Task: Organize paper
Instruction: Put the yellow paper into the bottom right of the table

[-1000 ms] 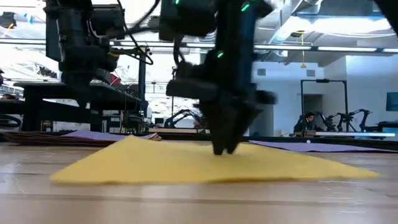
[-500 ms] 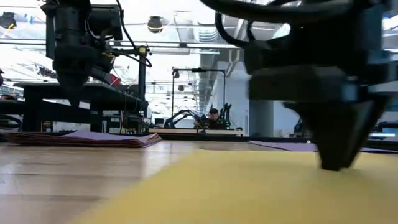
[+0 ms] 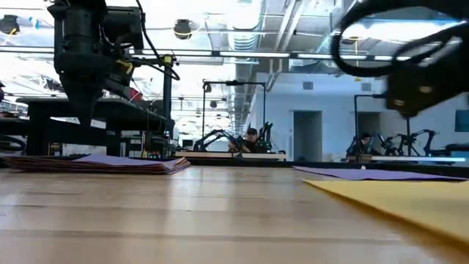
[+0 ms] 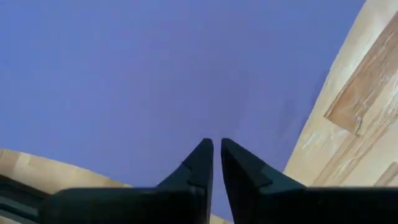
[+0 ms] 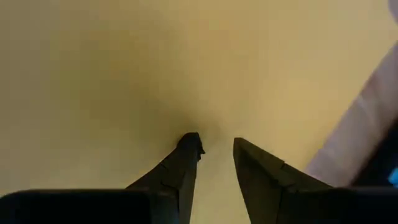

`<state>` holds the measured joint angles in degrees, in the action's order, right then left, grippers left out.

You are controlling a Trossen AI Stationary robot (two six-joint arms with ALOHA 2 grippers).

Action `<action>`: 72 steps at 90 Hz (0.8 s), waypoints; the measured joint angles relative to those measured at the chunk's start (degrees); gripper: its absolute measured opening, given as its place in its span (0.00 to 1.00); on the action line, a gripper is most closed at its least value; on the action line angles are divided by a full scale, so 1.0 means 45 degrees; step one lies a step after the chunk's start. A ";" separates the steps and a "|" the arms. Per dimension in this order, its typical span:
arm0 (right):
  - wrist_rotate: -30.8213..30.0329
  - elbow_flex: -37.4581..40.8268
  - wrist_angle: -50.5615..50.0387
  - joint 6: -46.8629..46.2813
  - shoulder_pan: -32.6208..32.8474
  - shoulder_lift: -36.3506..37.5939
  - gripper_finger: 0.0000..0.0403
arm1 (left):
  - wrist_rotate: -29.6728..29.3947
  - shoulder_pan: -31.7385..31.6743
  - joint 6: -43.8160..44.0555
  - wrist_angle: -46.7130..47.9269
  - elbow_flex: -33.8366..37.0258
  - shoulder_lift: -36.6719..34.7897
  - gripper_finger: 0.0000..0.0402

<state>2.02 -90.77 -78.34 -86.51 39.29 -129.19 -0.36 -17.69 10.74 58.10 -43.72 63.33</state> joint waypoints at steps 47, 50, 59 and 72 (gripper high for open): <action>0.1227 0.1051 -0.0928 -0.0030 0.0775 0.0020 0.25 | 0.0000 0.0000 0.0384 0.0003 0.0000 0.0000 0.04; 0.1264 0.1128 -0.0913 -0.0171 0.0771 0.0030 0.25 | 0.0000 0.0000 0.0396 0.0001 0.0000 0.0000 0.04; 0.1416 0.1461 -0.0912 -0.0076 0.0775 0.0053 0.25 | 0.0000 0.0000 0.0413 0.0002 0.0000 0.0000 0.04; 0.1789 0.2055 -0.0892 -0.0147 0.0771 0.0232 0.25 | 0.0000 0.0000 0.0466 0.0006 0.0000 0.0000 0.04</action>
<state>10.07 -81.53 -82.36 -87.17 42.76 -128.14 -0.36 -17.69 12.84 58.13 -43.72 63.33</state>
